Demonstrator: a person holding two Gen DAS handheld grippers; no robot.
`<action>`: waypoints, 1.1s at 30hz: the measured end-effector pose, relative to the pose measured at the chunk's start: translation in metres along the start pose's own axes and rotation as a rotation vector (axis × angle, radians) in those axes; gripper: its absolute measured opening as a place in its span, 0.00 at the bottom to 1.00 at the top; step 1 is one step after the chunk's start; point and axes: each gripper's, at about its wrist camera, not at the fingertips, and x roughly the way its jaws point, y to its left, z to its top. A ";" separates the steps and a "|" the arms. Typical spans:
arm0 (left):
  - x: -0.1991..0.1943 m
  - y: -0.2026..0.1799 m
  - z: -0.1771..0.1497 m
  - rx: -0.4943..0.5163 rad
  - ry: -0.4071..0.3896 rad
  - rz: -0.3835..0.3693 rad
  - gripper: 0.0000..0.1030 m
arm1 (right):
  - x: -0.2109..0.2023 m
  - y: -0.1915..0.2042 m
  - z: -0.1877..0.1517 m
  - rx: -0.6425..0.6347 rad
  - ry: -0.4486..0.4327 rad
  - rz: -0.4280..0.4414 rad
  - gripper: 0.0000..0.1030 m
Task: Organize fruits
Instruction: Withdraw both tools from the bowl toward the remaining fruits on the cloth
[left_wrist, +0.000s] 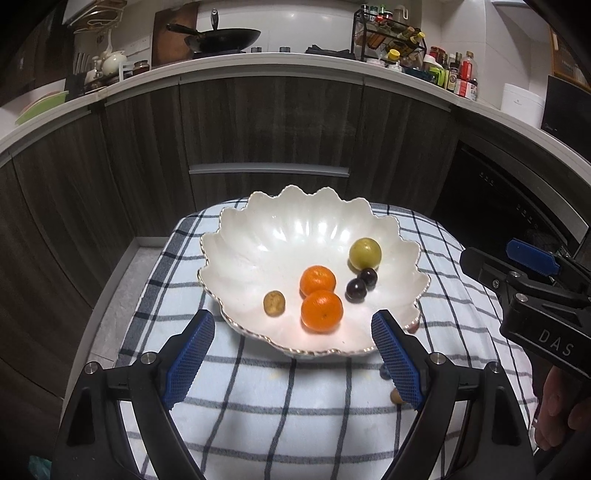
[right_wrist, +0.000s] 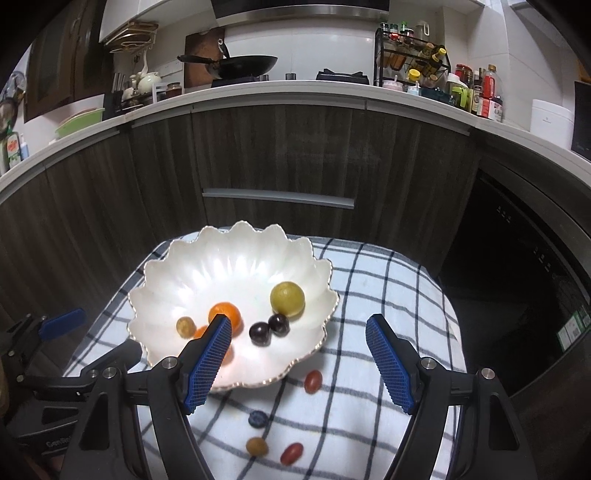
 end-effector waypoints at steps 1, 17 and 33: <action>-0.001 -0.001 -0.002 0.001 0.001 -0.002 0.85 | -0.001 -0.001 -0.002 0.002 0.002 0.000 0.74; -0.013 -0.015 -0.032 0.020 0.004 -0.010 0.85 | -0.019 -0.010 -0.035 0.022 0.026 -0.012 0.74; -0.010 -0.034 -0.066 0.038 0.016 -0.043 0.85 | -0.025 -0.023 -0.074 0.044 0.065 -0.033 0.74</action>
